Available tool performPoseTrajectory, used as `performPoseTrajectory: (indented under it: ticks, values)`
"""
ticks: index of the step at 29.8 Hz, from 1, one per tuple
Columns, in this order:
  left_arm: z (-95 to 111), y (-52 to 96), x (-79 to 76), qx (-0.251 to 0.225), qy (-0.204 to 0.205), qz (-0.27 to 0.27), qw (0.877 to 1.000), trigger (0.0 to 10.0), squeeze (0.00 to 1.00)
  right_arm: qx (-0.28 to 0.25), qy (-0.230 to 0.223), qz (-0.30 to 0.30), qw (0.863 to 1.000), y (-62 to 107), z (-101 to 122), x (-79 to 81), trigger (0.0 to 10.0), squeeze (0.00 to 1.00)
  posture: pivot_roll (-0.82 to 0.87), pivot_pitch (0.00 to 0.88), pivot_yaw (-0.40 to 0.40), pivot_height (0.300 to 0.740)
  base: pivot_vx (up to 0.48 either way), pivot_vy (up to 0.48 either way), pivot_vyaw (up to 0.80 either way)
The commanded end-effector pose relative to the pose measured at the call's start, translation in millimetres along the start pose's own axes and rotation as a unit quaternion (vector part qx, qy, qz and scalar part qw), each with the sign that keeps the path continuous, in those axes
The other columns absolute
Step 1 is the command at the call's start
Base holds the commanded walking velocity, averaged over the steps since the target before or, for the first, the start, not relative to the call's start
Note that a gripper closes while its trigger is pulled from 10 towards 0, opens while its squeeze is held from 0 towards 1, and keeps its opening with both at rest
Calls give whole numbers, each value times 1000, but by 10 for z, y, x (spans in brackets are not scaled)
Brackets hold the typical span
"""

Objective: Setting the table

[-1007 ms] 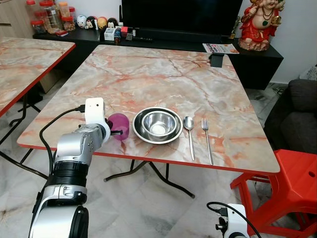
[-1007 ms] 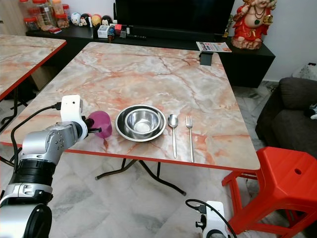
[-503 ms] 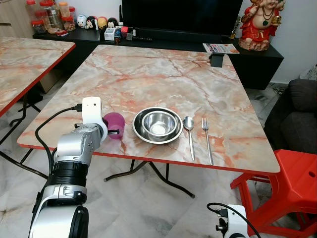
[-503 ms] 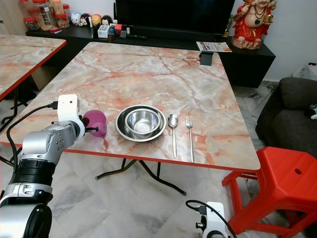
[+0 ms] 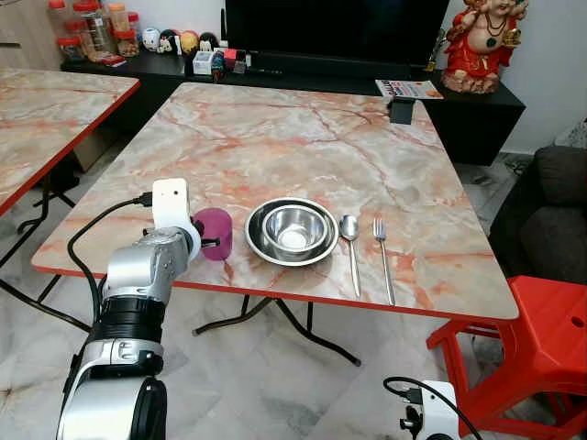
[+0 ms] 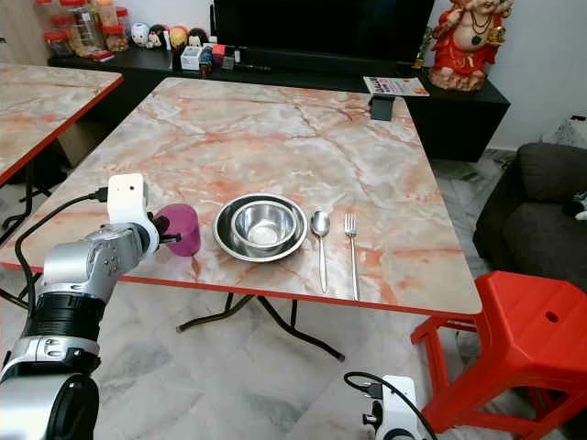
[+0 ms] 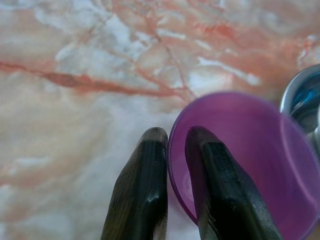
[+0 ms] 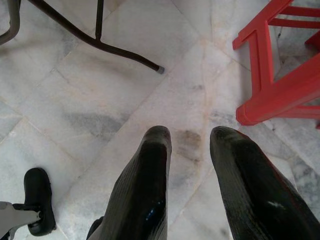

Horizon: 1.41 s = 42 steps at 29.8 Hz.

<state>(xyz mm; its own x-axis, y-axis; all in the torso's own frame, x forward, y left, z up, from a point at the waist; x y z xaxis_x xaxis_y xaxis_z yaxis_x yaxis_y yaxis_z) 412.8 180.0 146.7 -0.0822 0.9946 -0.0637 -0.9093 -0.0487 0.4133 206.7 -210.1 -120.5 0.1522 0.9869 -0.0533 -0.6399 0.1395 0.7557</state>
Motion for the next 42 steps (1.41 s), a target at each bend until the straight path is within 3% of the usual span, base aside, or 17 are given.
performPoseTrajectory:
  ticks: [1,13,17,21,22,25,27,28,29,30,32,33,34,35,36,38,42]
  values:
    - [140,7,-60,-25,4,-6,1000,10000,0,1,-5,-3,1000,1,-6,-10,10000,0,5,0,-40,740,0,0,0]
    - [315,37,-39,-62,16,0,998,10000,0,1,-5,-3,1000,-2,5,-12,10000,0,6,0,-43,740,0,0,0]
    - [494,95,-5,-110,16,0,994,10000,0,0,-5,-3,1000,-3,9,-14,10000,0,7,0,-45,740,0,0,0]
    - [712,207,158,-185,43,14,982,10000,0,-1,-6,-4,1000,-3,13,-23,10000,0,6,0,-45,740,0,0,0]
    - [712,207,158,-185,43,14,982,10000,0,-1,-6,-4,1000,-3,13,-23,10000,0,6,0,-45,740,0,0,0]
    - [792,341,485,-241,61,65,967,10000,0,-2,-6,-4,1000,-2,15,-26,10000,0,15,0,-49,740,0,0,0]
    - [733,442,836,-265,22,145,953,10000,0,-3,-6,-4,1000,-3,20,-21,10000,0,19,0,-51,740,0,0,0]
    - [733,442,836,-265,22,145,953,10000,0,-3,-6,-4,1000,-3,20,-21,10000,0,19,0,-51,740,0,0,0]
    - [678,472,957,-265,13,173,949,10000,0,-3,-6,-3,1000,-3,21,-14,10000,0,20,0,-50,740,0,0,0]
    - [678,472,957,-265,13,173,949,10000,0,-3,-6,-3,1000,-3,21,-14,10000,0,20,0,-50,740,0,0,0]
    - [551,515,1183,-254,-4,224,941,10000,0,-4,-6,-2,1000,-4,22,-2,10000,0,20,0,-45,740,0,0,0]
    - [551,515,1183,-254,-4,224,941,10000,0,-4,-6,-2,1000,-4,22,-2,10000,0,20,0,-45,740,0,0,0]
    - [272,546,1535,-217,-32,285,933,10000,0,-5,-7,-2,1000,-4,25,10,10000,0,26,0,-44,740,0,0,0]
    - [104,577,1718,-196,-51,313,928,10000,0,-5,-8,-1,1000,-4,24,16,10000,0,24,0,-44,740,0,0,0]
    - [104,577,1718,-196,-51,313,928,10000,0,-5,-8,-1,1000,-4,24,16,10000,0,24,0,-44,740,0,0,0]
    - [-167,612,1959,-155,-88,350,920,10000,0,-3,-8,-2,1000,1,2,15,10000,0,31,0,-42,740,0,0,0]
    - [-268,632,2034,-141,-110,363,914,10000,0,-2,-8,-2,1000,3,-6,17,10000,0,31,0,-40,740,0,0,0]
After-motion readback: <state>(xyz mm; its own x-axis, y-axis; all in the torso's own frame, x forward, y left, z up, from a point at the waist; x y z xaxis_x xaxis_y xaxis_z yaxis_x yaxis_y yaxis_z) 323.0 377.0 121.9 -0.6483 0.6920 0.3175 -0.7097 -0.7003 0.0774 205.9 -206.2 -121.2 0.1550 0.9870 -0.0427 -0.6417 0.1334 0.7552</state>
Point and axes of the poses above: a point about 5 cm out from each wrist's last joint towards the gripper, its own y axis pointing back from the gripper into the wrist, its own z axis along the axis of the wrist's last joint, x = y × z, the point moved 5 cm from there along -y, pointing out of the wrist towards the gripper, and after that the axes turned 1 degree about -y, right-handed, at the moved point
